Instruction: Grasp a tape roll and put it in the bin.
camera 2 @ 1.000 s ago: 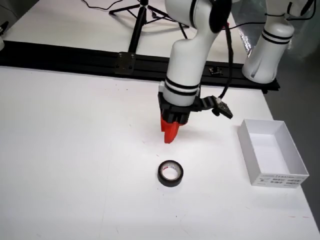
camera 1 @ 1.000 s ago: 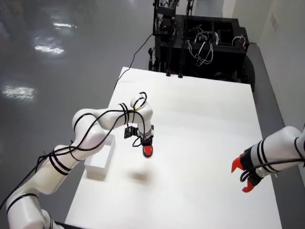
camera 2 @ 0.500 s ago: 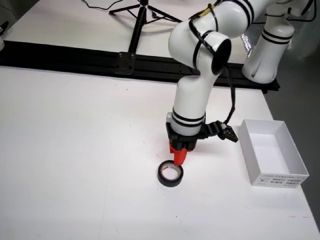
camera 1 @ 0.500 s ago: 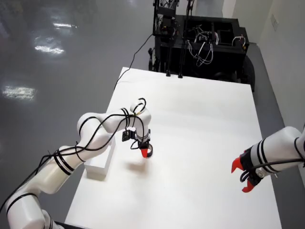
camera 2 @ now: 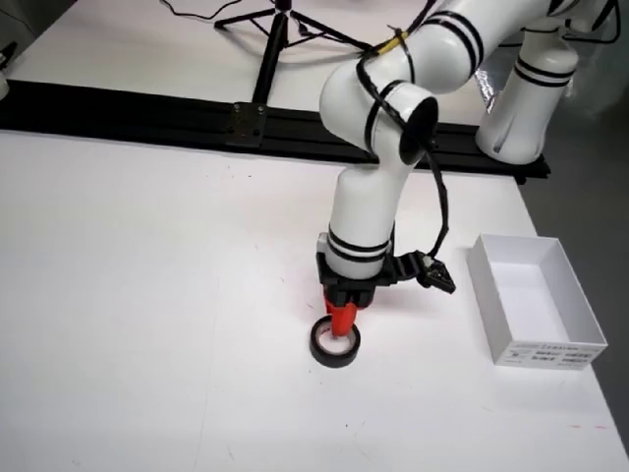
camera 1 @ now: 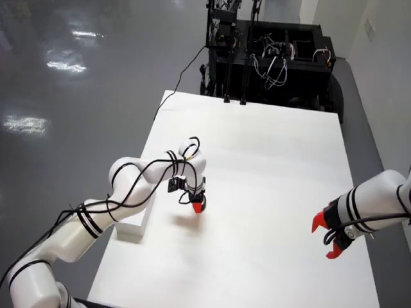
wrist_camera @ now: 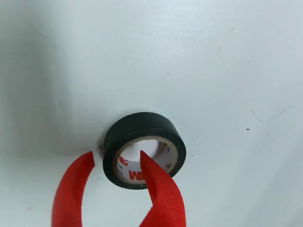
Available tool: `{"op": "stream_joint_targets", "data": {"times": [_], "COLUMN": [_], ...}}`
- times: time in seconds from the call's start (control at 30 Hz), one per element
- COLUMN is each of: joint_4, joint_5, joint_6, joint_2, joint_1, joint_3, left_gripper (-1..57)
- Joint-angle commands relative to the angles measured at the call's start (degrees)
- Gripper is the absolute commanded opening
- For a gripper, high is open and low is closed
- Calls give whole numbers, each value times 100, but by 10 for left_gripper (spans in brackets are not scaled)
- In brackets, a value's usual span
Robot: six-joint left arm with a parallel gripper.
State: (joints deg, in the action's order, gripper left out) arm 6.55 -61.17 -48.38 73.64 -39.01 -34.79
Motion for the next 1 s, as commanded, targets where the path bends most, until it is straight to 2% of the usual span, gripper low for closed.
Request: {"op": "stream_joint_targets", "data": {"times": [0.03, 0.2, 0.27, 0.37, 0.5, 0.63, 0.7, 0.83, 1.0], "joint_4": [30, 30, 30, 21, 21, 223, 232, 241, 259], "joint_5": [18, 9, -8, -123, -580, -966, -1107, -1230, -1248], "joint_6": [21, 21, 21, 21, 136, 294, 338, 347, 303], "joint_2": [186, 195, 195, 195, 388, 459, 397, -209, -1484], "joint_1": [-37, -54, -63, -72, -116, -221, -221, -160, 78], "joint_3": [166, 113, 113, 122, 526, 1054, 1282, 1106, -54], "left_gripper": [159, 60, -4, -8, -6, -6, -6, -6, -7]}}
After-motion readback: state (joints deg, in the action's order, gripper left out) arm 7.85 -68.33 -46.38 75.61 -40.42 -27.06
